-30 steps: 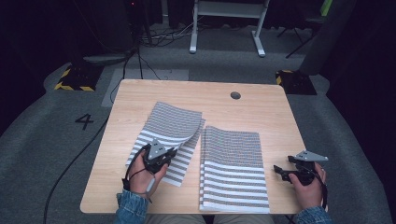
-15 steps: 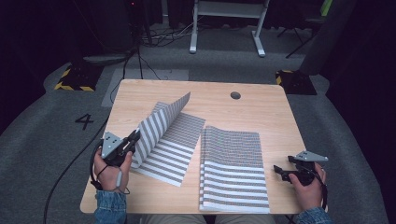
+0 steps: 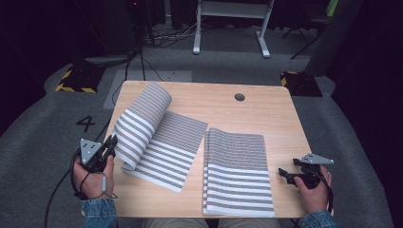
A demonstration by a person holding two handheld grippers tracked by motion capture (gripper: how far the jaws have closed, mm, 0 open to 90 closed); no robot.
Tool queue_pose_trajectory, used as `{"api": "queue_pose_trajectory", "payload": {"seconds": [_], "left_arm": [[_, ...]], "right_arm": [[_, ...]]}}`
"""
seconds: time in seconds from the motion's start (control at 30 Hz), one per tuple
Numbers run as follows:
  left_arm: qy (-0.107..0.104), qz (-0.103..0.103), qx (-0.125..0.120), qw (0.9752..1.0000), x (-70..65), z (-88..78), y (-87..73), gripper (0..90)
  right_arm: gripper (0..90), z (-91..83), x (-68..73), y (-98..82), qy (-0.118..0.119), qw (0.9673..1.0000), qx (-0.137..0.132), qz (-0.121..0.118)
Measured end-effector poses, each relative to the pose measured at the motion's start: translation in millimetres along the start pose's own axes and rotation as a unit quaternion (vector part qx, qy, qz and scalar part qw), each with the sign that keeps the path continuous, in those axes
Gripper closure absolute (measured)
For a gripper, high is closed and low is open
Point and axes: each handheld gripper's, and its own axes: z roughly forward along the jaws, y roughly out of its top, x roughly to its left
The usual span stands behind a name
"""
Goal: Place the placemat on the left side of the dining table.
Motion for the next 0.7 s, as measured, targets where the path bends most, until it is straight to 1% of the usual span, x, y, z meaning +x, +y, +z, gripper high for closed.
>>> {"api": "queue_pose_trajectory", "payload": {"seconds": [0.03,0.07,0.1,0.13,0.17,0.2,0.23,0.27,0.3,0.33,0.37,0.4,0.43,0.47,0.5,0.57,0.6,0.63,0.67,0.7], "left_arm": [[0.008,-0.001,-0.001,1.0,1.2,-0.6,-0.2,79.7],[0.014,0.0,-0.002,0.9999,2.7,-1.4,-0.3,79.7],[0.027,0.0,-0.002,0.9996,4.5,-3.0,0.1,78.0],[0.033,-0.003,-0.003,0.9994,5.4,-4.4,0.7,74.3],[0.042,-0.004,-0.009,0.9991,5.5,-5.0,1.4,67.9],[0.051,0.004,-0.009,0.9987,5.1,-5.8,3.1,58.9],[0.054,0.011,-0.012,0.9984,3.4,-5.0,4.1,50.0],[0.047,0.032,-0.007,0.9984,-0.5,-3.3,6.2,44.1],[0.033,0.043,-0.003,0.9985,-5.6,-1.2,7.3,38.9],[0.022,0.048,-0.002,0.9986,-10.3,0.8,7.9,36.1],[0.001,0.056,0.005,0.9984,-18.3,4.0,8.9,35.2],[-0.022,0.061,0.012,0.9978,-26.4,7.4,9.7,34.3],[-0.037,0.062,0.016,0.9973,-31.1,9.5,9.8,33.4],[-0.054,0.066,0.021,0.9962,-37.0,12.4,9.8,32.7],[-0.069,0.069,0.031,0.9948,-43.1,15.2,9.2,31.8],[-0.095,0.082,0.057,0.9904,-54.4,20.9,6.7,29.2],[-0.118,0.098,0.08,0.9849,-64.8,25.9,4.2,29.0],[-0.125,0.102,0.087,0.983,-68.2,27.7,3.2,28.9],[-0.142,0.109,0.103,0.9784,-76.2,32.0,0.4,28.8],[-0.153,0.115,0.116,0.9746,-81.9,35.0,-1.8,28.6]], "right_arm": [[17.8,0.0,0.0,0.0,0.0,1.0,0.0,0.0],[17.8,0.0,0.0,0.0,0.0,1.0,0.0,0.0],[17.8,0.0,0.0,0.0,0.0,1.0,0.0,0.0],[17.8,0.0,0.0,0.0,0.0,1.0,0.0,0.0],[17.8,0.0,-0.1,0.0,0.0,1.0,0.0,-0.001],[17.8,0.0,0.0,0.0,0.0,1.0,0.0,0.0],[17.8,0.0,0.0,0.0,0.0,1.0,0.0,0.0],[17.8,-0.1,0.1,0.0,0.0,1.0,0.0,0.001],[17.8,0.0,0.0,0.0,0.0,1.0,0.0,0.0],[17.8,0.1,0.0,0.0,0.0,1.0,0.0,-0.001],[17.8,0.0,0.0,0.0,0.0,1.0,0.0,0.0],[17.8,0.0,0.0,0.0,0.0,1.0,0.0,0.0],[17.8,0.0,0.0,0.0,0.0,1.0,0.0,0.001],[17.8,0.0,0.0,0.0,0.0,1.0,0.0,0.0],[17.8,0.0,0.0,0.0,0.0,1.0,0.0,0.0],[17.8,0.0,0.0,0.0,0.0,1.0,0.0,0.0],[17.8,-0.1,-0.2,0.0,0.0,1.0,0.0,0.0],[17.8,-0.1,-0.2,0.0,0.0,1.0,0.0,-0.001],[17.8,-0.1,0.0,0.0,0.0,1.0,0.0,0.0],[17.8,-0.1,-0.1,0.0,0.001,1.0,0.0,0.0]]}}
